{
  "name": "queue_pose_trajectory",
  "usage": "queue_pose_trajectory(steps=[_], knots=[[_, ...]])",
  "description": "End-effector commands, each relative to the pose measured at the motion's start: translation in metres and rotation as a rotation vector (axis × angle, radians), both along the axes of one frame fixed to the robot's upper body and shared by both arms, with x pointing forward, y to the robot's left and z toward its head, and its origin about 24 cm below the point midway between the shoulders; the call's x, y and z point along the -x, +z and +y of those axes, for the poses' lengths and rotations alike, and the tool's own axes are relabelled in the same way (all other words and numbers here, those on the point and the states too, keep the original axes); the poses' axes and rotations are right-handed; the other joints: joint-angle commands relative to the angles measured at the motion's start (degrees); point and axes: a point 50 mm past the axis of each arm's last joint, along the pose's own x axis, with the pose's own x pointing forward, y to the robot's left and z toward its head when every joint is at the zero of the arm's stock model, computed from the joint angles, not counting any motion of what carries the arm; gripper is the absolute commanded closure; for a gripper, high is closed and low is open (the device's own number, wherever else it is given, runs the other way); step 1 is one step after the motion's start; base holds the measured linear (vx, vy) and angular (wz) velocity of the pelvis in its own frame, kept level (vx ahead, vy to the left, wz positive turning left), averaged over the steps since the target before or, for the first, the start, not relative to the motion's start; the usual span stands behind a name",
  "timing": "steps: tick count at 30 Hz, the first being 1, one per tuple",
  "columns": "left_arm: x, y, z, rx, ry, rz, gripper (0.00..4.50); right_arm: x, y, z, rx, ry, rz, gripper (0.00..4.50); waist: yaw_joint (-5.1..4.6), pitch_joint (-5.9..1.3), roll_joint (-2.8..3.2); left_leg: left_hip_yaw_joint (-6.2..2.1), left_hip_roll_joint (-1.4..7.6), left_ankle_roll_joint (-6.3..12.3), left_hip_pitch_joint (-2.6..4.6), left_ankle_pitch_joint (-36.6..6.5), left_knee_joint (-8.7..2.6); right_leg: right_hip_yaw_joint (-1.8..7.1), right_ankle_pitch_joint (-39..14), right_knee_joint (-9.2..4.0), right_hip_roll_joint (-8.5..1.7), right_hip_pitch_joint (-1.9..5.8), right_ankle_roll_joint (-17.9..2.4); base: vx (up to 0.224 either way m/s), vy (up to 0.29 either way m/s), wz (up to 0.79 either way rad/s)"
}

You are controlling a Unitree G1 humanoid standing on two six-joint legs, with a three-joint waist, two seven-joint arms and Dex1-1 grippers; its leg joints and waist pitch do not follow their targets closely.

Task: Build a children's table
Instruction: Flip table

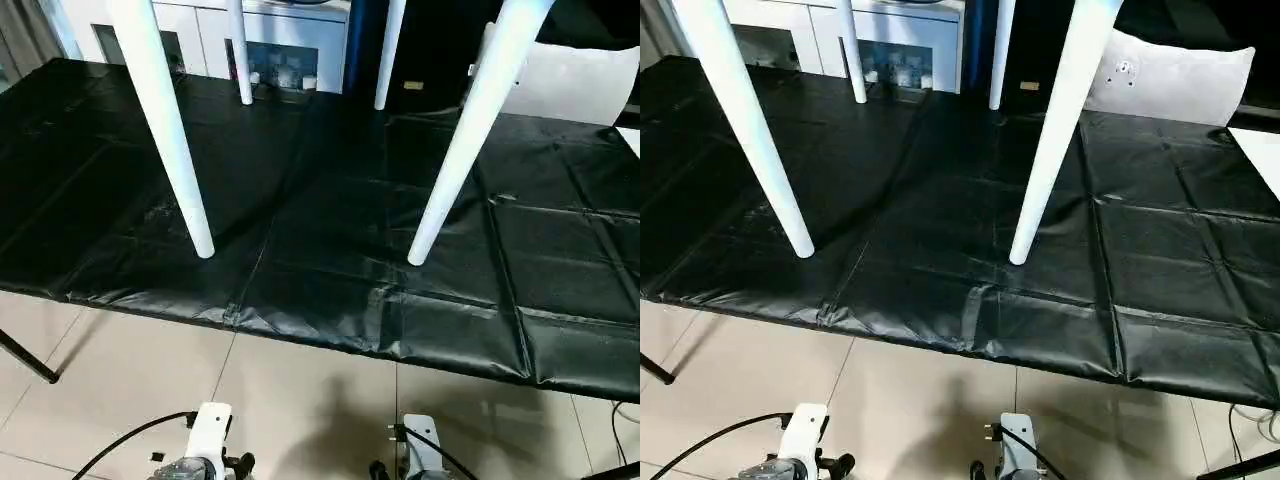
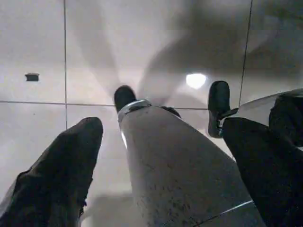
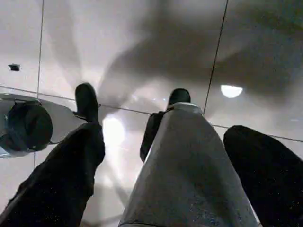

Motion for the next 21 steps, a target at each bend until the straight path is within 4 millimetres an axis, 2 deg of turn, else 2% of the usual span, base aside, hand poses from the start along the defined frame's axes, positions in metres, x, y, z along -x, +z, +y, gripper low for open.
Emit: queue_pose_trajectory(steps=[1,7,15,21], knots=[[0.0186,-0.0071,0.0018,-0.007,0.003,0.077,0.0,0.0186,-0.0062,-0.0017,0.012,-0.001,0.079,0.07,-0.01,-0.7,0.38,-0.96,4.03,3.57,-0.23,-10.91,-5.28,3.52,-5.92,-4.61,-6.17,1.5,-13.55,0.0,0.0,0.0],[0.0186,-0.0071,0.0018,-0.007,0.003,0.077,0.0,0.0186,-0.0062,-0.0017,0.012,-0.001,0.079,0.07,-0.11,-0.59,0.38,-0.88,4.11,3.9,-0.25,-10.52,-5.38,3.56,-5.51,-4.7,-6.18,1.41,-13.69,0.0,0.0,0.0],[0.0186,-0.0071,0.0018,-0.007,0.003,0.077,0.0,0.0186,-0.0062,-0.0017,0.012,-0.001,0.079,0.07,-0.14,-0.29,0.35,-0.86,4.18,3.27,-0.26,-11.99,-5.74,3.75,-9.04,-5.14,-6.26,1.21,-12.96,0.0,0.0,0.0],[0.0186,-0.0071,0.0018,-0.007,0.003,0.077,0.0,0.0186,-0.0062,-0.0017,0.012,-0.001,0.079,0.07,-0.14,-0.35,0.32,-0.67,4.2,4.01,-0.25,-9.53,-5.64,3.72,-4.5,-4.82,-6.15,1.27,-13.74,0.0,0.0,0.0]])
